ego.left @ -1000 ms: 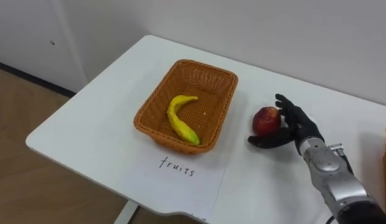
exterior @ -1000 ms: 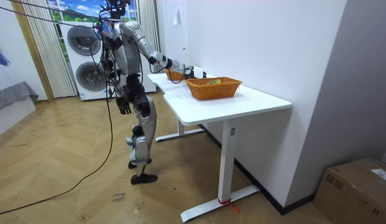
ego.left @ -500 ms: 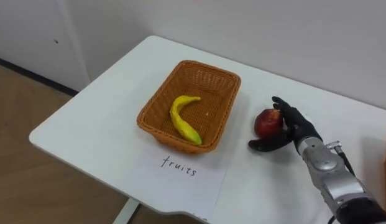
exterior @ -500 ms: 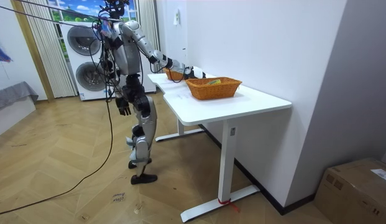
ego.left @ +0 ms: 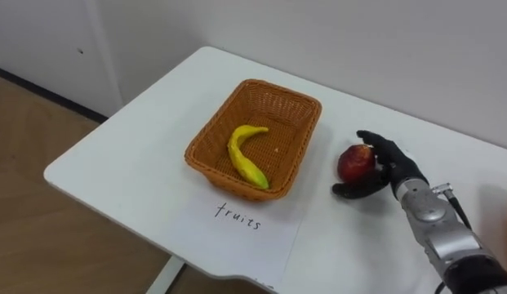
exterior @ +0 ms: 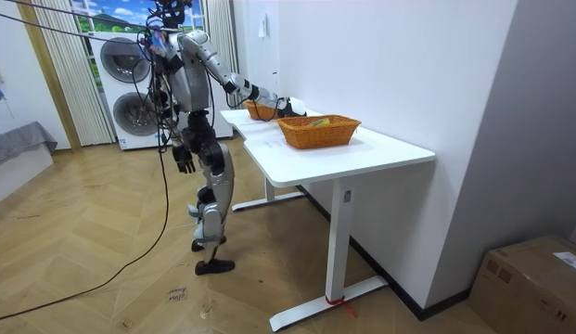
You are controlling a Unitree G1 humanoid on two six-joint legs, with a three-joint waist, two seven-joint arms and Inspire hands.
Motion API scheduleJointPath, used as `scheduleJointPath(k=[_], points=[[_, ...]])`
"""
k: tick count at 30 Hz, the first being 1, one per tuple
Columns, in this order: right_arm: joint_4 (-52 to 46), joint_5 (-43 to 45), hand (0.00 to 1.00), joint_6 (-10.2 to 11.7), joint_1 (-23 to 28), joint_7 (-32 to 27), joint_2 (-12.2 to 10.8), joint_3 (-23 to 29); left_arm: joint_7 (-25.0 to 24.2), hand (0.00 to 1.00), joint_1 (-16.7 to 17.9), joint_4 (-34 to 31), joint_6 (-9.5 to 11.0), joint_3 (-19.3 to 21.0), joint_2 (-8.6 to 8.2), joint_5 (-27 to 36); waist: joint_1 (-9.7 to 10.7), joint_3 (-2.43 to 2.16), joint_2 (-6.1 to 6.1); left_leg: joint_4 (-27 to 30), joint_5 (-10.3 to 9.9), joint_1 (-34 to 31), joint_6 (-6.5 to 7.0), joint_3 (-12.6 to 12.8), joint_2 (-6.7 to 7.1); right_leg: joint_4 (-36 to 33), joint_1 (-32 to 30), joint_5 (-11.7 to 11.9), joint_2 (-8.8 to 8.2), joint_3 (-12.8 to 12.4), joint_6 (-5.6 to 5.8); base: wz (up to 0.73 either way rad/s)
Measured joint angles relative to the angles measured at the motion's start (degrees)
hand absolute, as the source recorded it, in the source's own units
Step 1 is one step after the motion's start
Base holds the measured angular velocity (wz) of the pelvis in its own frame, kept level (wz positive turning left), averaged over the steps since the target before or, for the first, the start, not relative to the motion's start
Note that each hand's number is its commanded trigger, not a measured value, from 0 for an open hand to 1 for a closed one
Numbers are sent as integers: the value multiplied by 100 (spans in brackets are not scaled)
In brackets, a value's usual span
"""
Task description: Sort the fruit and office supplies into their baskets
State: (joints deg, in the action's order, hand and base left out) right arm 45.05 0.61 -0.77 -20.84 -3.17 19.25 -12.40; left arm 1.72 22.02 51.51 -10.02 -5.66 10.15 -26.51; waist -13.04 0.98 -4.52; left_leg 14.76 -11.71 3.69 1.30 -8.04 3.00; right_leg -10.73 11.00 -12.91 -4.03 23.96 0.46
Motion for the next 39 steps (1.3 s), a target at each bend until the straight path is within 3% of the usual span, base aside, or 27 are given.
scheduleJointPath(k=[27, 29, 31, 33, 39], points=[[118, 99, 100, 12, -142, 136, 61, -201, 81, 0, -217, 136, -15, 31, 9, -18, 2, -24, 0, -34, -1, -10, -2, 82, -15, 4, -10, -1, 10, -53, -1, 0], [106, 98, 100, 12, -142, 139, 60, -201, 127, 0, -230, 135, -15, 29, 9, -16, 9, -34, -8, -42, -1, -12, -2, 85, -15, 7, -11, -1, 10, -55, -1, 0], [76, 95, 100, -11, -142, 147, 60, -202, 164, 0, -259, 128, -14, 29, 8, -1, 29, -82, -43, -48, 0, -26, -1, 90, -15, 4, -2, -1, 18, -53, -1, 0], [43, 95, 100, -11, -142, 146, 59, -204, 185, 0, -295, 128, 0, 27, 8, 2, 28, -86, -49, -29, 0, -29, -1, 92, -15, 2, -2, 0, 19, -50, -1, 0], [-241, 117, 100, -7, -142, 139, 60, -195, 359, 0, -429, 119, 86, 70, -3, -9, 171, -69, -6, -23, 0, 3, -1, 86, -18, 5, 44, 2, 25, -56, -1, 2]])
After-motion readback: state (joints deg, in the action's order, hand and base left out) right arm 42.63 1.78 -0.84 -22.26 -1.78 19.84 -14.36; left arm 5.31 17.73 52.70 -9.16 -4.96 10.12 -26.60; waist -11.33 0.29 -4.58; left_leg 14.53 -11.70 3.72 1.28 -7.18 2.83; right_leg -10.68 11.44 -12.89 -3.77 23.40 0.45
